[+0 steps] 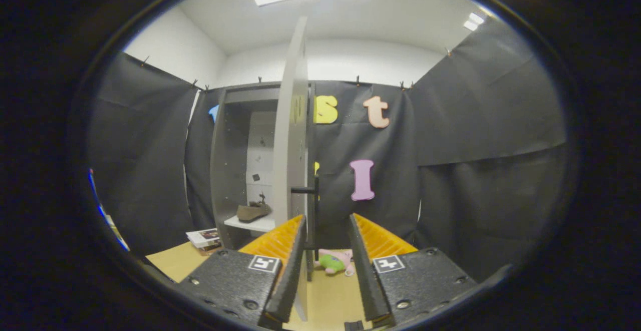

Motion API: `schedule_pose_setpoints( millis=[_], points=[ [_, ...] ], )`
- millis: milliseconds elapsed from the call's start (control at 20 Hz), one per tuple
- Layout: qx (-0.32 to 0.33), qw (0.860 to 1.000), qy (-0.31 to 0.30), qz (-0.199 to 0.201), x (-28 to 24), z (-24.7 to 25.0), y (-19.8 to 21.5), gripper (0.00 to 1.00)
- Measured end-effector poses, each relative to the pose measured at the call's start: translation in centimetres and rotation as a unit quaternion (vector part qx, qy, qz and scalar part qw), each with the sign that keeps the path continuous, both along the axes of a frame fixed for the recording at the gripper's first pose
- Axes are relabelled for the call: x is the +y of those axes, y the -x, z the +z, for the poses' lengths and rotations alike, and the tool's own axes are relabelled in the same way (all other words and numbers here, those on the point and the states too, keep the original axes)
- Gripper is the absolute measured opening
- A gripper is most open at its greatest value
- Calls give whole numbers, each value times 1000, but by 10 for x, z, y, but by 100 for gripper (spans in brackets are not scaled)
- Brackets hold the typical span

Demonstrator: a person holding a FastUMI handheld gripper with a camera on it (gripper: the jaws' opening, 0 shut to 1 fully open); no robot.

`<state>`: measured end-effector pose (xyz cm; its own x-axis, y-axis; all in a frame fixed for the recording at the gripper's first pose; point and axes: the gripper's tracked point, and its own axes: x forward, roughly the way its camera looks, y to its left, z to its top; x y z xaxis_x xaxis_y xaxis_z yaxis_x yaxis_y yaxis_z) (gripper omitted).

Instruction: Open the shoe cabinet door, grab the shoes and put them into the shoe cabinet, then close the shoe cabinet door.

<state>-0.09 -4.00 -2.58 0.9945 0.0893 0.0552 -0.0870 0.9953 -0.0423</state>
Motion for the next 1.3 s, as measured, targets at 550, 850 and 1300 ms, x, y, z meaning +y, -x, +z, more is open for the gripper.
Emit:
schedule_pose_setpoints(
  millis=[550, 850, 1300],
  points=[
    [-5, 1000, 15, -4, 99, -8, 23, 100],
    [7, 1000, 20, 24, 159, -57, -10, 100],
    [69, 997, 29, 30, 223, -172, -76, 100]
  ],
)
